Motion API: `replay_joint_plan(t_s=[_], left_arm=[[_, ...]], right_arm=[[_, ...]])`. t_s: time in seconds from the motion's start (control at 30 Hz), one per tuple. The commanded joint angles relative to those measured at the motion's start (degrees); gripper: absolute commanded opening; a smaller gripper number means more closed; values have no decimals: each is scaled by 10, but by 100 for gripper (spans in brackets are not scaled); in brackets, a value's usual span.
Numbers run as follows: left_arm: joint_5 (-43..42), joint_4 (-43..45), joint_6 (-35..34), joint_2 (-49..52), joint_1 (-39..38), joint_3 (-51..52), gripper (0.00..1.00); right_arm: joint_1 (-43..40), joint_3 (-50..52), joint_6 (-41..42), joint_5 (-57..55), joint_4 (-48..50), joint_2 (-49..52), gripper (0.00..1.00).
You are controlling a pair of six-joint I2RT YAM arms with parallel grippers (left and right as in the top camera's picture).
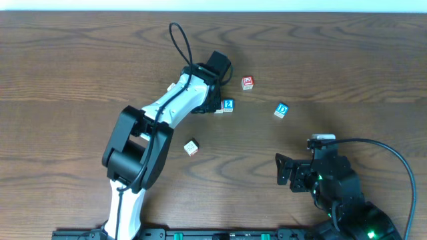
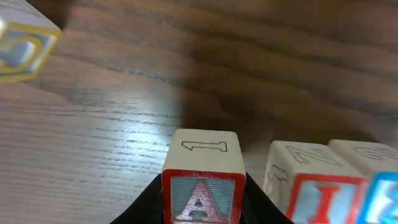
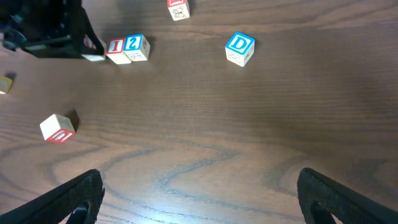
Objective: Spell out Ai2
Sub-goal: 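Lower 'A' block to the left of the 'I' block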
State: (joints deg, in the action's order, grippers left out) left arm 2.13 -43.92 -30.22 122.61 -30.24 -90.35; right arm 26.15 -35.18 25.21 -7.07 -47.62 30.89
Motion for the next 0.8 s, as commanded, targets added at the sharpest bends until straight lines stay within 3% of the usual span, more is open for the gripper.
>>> replay_joint_plan(t_s=[0.0, 0.47, 0.77], left_arm=[[-3, -2, -7, 7, -2, -4, 6], [-18, -12, -6, 7, -2, -4, 6], [-17, -8, -4, 7, -2, -4, 22]], right_arm=[[-3, 0, 5, 0, 0, -1, 99], [-3, 0, 5, 0, 0, -1, 99], [-3, 0, 5, 0, 0, -1, 99]])
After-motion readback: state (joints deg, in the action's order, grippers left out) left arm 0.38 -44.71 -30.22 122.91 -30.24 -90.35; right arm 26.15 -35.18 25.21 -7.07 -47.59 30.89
